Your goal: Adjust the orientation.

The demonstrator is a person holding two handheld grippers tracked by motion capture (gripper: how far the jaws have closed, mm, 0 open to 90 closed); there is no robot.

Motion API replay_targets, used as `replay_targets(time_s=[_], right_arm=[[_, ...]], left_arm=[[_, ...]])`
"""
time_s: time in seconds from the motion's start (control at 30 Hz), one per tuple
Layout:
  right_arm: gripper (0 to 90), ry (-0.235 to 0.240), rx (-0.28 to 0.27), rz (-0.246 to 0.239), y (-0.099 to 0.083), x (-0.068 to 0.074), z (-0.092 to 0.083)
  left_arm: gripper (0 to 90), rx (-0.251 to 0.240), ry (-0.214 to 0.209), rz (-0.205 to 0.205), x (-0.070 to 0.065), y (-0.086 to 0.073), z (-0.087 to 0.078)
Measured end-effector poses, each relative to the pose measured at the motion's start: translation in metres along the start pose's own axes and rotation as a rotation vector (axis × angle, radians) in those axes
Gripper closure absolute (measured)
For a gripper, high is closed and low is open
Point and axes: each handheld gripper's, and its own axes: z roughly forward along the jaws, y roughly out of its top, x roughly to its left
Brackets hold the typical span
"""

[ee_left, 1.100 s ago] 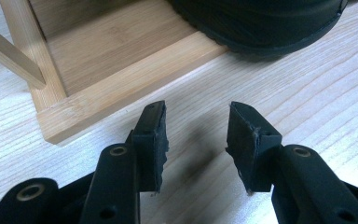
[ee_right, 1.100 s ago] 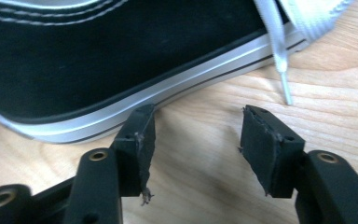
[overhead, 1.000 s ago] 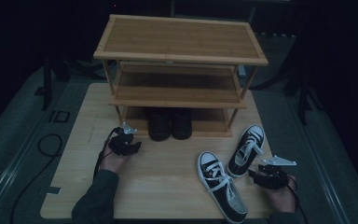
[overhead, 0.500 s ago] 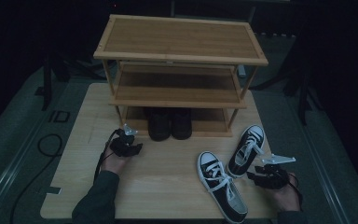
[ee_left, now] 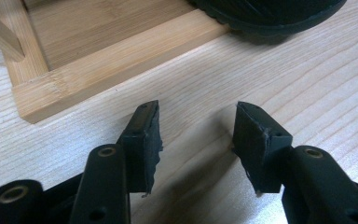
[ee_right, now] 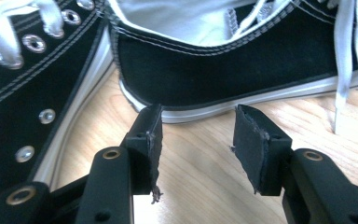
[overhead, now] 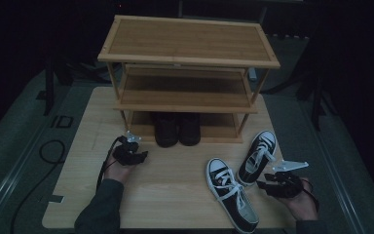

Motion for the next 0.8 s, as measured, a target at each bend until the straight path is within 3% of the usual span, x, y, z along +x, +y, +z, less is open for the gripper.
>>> replay_targets(time_s=[0.57,0.8], right_arm=[[56.0,0.051,0.026,-0.079,0.003,0.013,-0.017],[52.7,0.062,0.043,-0.121,0.010,0.023,-0.018]], left_arm=[[47.4,-0.010,0.000,0.003,-0.001,-0.001,0.000],[46.6,-0.011,-0.003,0.000,-0.002,-0.002,0.000]])
